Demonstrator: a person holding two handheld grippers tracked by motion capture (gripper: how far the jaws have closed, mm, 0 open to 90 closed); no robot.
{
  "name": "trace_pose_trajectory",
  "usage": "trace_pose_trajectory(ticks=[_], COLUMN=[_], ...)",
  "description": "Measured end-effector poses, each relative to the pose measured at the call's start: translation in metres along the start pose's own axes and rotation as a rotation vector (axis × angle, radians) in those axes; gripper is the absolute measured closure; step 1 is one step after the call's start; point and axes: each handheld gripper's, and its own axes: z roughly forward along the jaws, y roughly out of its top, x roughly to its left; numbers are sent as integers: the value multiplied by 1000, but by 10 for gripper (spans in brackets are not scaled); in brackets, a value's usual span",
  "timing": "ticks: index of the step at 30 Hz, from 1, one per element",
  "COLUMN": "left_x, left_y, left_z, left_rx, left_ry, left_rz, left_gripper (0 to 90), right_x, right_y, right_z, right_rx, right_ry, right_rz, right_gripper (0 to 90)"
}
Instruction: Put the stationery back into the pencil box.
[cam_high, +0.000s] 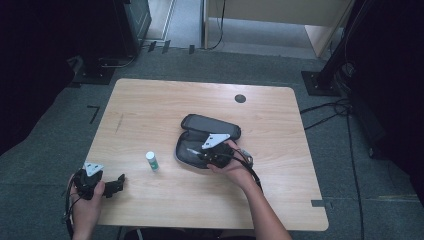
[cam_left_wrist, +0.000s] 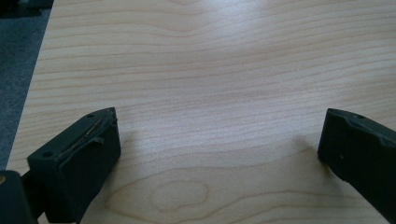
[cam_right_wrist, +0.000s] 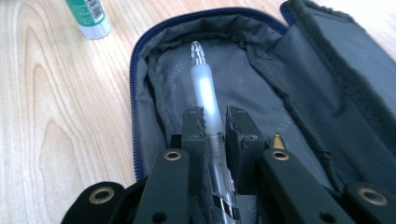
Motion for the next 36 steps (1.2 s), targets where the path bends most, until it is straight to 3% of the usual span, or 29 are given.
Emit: trace_pose_trajectory(ticks=[7, 16, 18, 24, 32, 36], left_x=[0, 0, 0, 0, 0, 0], left_y=[0, 0, 0, 0, 0, 0], left_z=[0, 0, 0, 0, 0, 0], left_rx=[0, 1, 1, 1, -1, 0], left_ry=[0, 0, 0, -1, -2, -2], left_rz=[0, 0, 0, 1, -1, 0], left_gripper=[0, 0, 0, 0, 0, 0], right_x=[-1, -3, -3, -1, -4, -6], right_y=[-1, -5, -6, -14, -30, -40], right_z=[0, -16, -21, -35, -52, -61], right_rx=[6, -71, -82, -96, -80, -93], right_ry=[30, 21, 7, -34, -120, -153], right_rz=[26, 91, 111, 145, 242, 296], right_gripper=[724, 526, 447, 326, 23, 0])
